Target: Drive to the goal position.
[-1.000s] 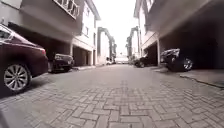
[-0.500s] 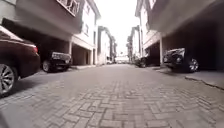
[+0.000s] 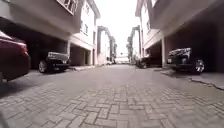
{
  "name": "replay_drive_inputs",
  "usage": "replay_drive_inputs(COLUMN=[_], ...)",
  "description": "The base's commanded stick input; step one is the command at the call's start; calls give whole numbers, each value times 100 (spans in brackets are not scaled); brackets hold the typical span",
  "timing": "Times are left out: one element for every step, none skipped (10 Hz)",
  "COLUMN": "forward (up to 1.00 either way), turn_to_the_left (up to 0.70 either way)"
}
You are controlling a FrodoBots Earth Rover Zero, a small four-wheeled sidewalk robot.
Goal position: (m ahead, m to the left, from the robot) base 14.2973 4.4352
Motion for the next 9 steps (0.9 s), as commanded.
replay_drive_inputs(forward=[70, 70, 70, 70, 70, 70, 70, 70, 70], turn_to_the_left=[0, 0, 0, 0, 0, 0, 0, 0, 0])
